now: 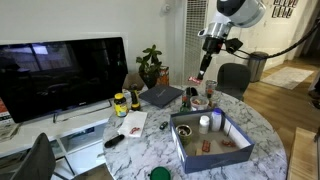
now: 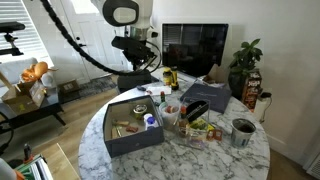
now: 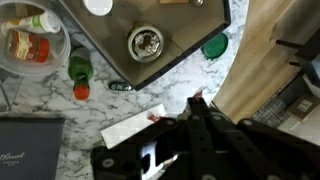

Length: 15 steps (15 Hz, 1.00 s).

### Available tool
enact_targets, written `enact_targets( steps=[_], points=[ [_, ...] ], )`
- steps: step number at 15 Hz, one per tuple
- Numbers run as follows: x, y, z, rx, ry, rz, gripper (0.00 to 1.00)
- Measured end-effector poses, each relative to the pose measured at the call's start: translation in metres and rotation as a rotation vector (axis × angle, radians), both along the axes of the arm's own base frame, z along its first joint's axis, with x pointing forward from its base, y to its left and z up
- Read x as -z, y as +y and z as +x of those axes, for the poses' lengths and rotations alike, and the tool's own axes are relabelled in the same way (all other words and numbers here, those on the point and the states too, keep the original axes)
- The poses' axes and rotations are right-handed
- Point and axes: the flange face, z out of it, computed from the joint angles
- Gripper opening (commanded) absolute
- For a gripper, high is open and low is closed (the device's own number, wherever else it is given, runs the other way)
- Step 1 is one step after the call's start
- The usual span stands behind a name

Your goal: Pick up one red ketchup sachet from the white paper towel and put it in the box

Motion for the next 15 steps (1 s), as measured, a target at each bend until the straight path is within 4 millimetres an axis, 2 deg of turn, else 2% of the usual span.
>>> enact_targets(
  steps=[3, 6, 8, 12, 15],
  points=[
    [0.023, 0.013, -0.03, 0.011, 0.027, 0.007, 0.0],
    [0.064, 0.036, -0.045, 0.028, 0.075, 0.025, 0.0],
    [0.094, 0.043, -0.048, 0.047, 0.086, 0.008, 0.0],
    [0.156, 0.03, -0.043, 0.114, 0.124, -0.048, 0.0],
    [0.191, 0.024, -0.046, 0.137, 0.212, -0.074, 0.0]
  ],
)
